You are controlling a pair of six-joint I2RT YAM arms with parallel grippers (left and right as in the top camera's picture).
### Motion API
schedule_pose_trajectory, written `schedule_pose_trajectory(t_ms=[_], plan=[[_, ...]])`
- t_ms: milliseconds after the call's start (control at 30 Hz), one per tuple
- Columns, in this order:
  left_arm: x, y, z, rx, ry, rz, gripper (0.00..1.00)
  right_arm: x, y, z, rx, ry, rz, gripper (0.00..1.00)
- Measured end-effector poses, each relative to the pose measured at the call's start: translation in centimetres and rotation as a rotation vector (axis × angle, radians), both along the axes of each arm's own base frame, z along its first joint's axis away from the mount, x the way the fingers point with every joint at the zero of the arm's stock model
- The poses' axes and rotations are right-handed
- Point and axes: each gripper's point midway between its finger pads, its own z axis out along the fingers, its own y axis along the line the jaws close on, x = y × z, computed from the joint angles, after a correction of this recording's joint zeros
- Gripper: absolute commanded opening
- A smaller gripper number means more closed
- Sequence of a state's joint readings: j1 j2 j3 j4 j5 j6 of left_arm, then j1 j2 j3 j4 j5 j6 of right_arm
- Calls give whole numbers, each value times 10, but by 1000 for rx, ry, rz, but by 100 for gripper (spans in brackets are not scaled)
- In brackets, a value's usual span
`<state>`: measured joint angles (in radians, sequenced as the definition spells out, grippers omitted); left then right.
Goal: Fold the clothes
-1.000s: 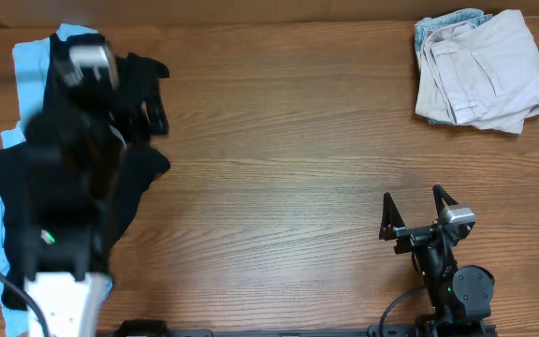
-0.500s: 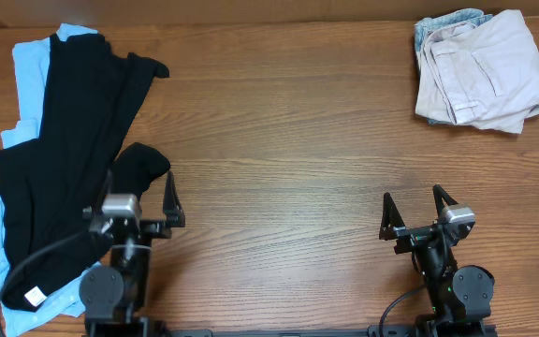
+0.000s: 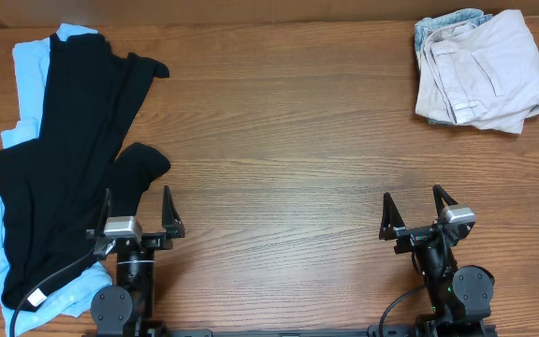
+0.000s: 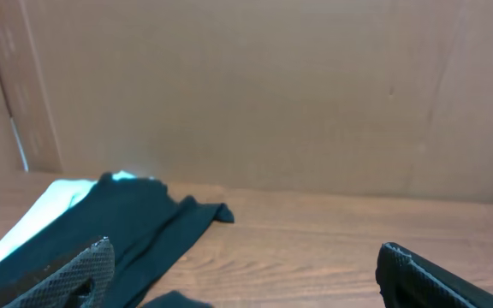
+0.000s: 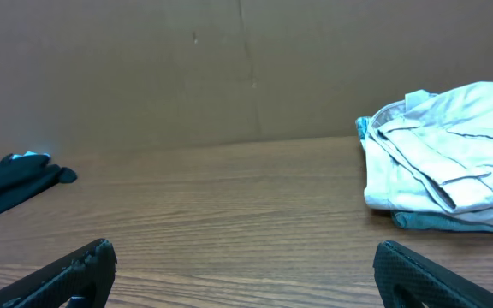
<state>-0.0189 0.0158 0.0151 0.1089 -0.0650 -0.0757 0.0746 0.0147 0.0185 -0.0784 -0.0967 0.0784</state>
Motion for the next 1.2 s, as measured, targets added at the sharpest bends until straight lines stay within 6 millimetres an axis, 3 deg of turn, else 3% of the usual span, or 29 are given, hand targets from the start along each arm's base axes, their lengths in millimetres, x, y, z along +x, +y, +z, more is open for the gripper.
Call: schedule_pose_trajectory(t_ms=[267,1200], plan=[[1,2,-49,-18,192,1,100,0,0,0,-1,0,0,100],[1,0,-49,-22,191,-10,100,0,0,0,0,0,0,100]])
